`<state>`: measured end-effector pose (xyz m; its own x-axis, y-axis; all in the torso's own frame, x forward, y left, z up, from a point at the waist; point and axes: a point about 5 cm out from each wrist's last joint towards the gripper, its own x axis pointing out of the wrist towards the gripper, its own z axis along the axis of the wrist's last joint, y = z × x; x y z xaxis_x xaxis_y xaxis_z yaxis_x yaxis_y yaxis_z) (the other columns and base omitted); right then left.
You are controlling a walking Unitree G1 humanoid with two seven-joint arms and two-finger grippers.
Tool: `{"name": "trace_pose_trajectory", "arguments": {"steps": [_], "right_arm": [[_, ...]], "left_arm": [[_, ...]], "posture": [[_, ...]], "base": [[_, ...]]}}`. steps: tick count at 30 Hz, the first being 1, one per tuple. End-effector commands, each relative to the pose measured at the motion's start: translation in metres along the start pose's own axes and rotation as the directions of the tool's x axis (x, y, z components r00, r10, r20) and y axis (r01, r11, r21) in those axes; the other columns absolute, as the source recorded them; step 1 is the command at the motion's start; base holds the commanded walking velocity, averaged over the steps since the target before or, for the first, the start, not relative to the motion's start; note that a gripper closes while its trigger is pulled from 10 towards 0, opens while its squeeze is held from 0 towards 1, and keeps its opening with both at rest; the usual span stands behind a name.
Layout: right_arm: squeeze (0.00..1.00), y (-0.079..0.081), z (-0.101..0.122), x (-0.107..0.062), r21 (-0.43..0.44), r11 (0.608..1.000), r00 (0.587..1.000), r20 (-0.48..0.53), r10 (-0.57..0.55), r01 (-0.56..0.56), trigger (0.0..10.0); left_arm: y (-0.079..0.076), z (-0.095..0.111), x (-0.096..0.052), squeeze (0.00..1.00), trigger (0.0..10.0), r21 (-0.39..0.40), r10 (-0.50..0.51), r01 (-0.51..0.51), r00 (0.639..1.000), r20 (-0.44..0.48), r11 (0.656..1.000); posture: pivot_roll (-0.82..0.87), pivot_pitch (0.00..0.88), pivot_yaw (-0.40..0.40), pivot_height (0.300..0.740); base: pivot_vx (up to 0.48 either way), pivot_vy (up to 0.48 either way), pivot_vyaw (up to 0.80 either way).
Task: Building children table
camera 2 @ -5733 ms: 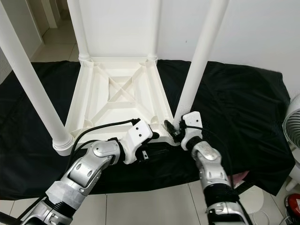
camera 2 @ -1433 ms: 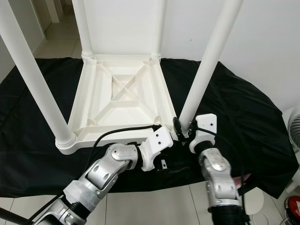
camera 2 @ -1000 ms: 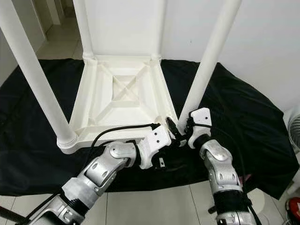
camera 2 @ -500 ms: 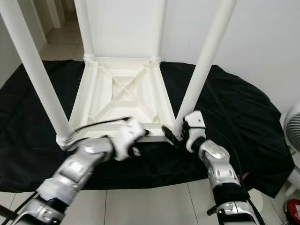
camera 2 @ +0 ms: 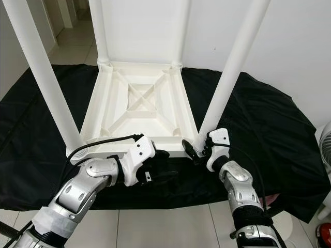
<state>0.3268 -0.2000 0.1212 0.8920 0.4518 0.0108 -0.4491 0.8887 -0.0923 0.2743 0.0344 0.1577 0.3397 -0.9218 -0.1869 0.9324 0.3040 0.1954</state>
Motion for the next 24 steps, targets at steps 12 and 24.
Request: {"name": "trace_pose_trajectory", "arguments": {"steps": [12, 24], "right_arm": [[0.00, -0.004, -0.005, -0.010, 0.004, 1.000, 1.000, 0.006, -0.002, 0.002, 0.0], [0.00, 0.006, -0.006, -0.006, 0.042, 0.988, 0.989, 0.013, -0.149, 0.149, 10.0]], "left_arm": [[0.029, -0.002, -0.005, 0.00, 10.0, -0.012, 0.277, -0.277, 0.961, -0.016, 0.961], [0.024, -0.003, 0.002, 0.00, 10.0, -0.011, 0.269, -0.269, 0.963, -0.001, 0.963]], "posture": [[0.04, 0.051, -0.028, 0.740], [0.03, 0.046, -0.043, 0.740]], "base": [[0.000, 0.000, 0.00], [0.000, 0.000, 0.00]]}}
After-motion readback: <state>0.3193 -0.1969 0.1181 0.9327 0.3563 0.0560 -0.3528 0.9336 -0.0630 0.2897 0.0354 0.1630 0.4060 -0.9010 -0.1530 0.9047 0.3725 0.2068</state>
